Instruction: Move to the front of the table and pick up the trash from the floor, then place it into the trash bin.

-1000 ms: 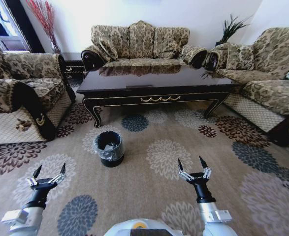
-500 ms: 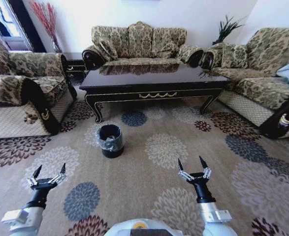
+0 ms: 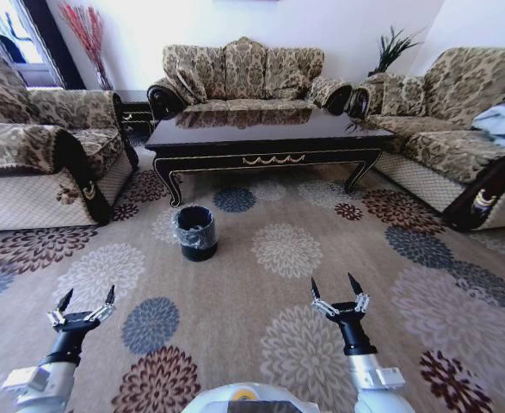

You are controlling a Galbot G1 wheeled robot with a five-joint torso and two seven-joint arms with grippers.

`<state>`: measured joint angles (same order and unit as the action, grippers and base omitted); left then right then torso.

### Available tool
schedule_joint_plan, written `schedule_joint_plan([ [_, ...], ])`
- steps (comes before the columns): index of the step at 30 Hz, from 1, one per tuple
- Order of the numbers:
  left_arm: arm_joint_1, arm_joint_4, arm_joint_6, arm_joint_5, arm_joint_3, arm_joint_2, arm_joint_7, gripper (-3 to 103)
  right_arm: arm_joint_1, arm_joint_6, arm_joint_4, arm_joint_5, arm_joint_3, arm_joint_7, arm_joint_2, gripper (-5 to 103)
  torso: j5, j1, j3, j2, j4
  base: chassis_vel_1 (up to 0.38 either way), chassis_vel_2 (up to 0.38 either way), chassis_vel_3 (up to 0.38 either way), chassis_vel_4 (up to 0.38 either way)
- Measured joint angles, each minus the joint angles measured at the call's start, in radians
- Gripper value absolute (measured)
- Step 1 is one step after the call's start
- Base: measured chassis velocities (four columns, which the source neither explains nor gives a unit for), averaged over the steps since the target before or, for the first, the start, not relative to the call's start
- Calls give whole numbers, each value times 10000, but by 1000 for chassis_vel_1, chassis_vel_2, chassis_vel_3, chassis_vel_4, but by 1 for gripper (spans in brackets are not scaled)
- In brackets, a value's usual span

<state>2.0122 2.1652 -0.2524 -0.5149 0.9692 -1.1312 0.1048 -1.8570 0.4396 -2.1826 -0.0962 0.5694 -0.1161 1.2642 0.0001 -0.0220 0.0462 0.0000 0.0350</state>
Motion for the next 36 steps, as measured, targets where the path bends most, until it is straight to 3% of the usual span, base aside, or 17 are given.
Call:
schedule_joint_plan([
  [36,0,0,0,0,0,0,-1,100,0,0,0,0,0,0,0,100,-1,0,0,0,0,174,-176,-173,175],
])
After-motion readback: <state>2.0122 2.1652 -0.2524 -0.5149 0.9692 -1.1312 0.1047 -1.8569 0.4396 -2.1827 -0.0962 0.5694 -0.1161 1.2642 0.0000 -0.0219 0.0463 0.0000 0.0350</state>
